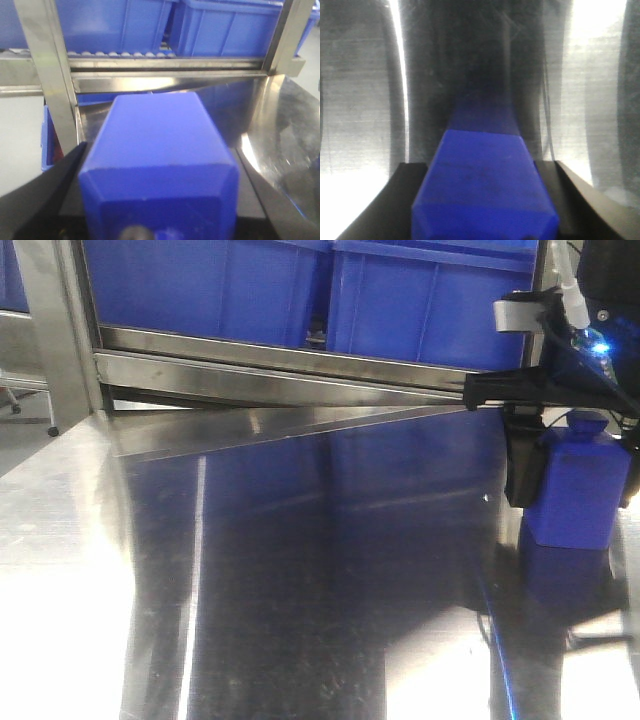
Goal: Pick and sort blue part to right shelf
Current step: 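Grasp the second blue part with the right gripper and lift it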
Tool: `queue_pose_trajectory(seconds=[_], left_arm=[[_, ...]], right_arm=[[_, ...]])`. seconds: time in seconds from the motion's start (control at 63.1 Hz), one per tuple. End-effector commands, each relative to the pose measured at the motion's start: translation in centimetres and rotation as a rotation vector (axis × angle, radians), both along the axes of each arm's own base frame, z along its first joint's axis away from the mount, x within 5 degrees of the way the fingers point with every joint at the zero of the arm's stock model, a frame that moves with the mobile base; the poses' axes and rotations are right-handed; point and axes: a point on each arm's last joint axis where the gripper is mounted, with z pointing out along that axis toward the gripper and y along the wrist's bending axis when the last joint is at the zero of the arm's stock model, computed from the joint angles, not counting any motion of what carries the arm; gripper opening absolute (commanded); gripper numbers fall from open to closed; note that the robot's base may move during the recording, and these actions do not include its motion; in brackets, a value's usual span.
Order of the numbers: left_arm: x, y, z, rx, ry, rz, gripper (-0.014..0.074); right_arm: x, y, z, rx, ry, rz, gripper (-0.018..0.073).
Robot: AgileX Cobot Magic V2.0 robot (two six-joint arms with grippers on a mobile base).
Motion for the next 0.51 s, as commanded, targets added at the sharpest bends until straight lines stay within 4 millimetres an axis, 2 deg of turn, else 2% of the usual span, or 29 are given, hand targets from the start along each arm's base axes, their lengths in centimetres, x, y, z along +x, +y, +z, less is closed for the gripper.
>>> queue_pose_trajectory(seconds=[0.0,0.143,0.254,0.333,0.491], left_arm=[[0.0,0.0,1.5,-0.034,-0.094,-0.007,0.0252],[-0.1,0.0,1.4,-0.027,-0.086,-0.004,0.0252],[-0.5,0.3,1.5,-0.013,-0.104,0.003,0.0252],[-1.0,0.6,1.5,0.001,-0.128,0.011,0.0252],[-2.0,1.2,0.9,0.01,-0.155,0.019,0.0252]], right_arm=[[0.1,-0.2,3.3,0.024,-0.133,0.007,0.0163],[-0.5,-0.5,5.7,0.035,-0.257,0.023,0.016],[-1.7,-1.2,8.1,0.009,-0.369,0.068,0.016],[-3.3,-2.0,9.6,-0.007,-0.46,0.095,0.016],[-7.0,-3.3,10.6,-0.03,-0.581,0.172,0.016]])
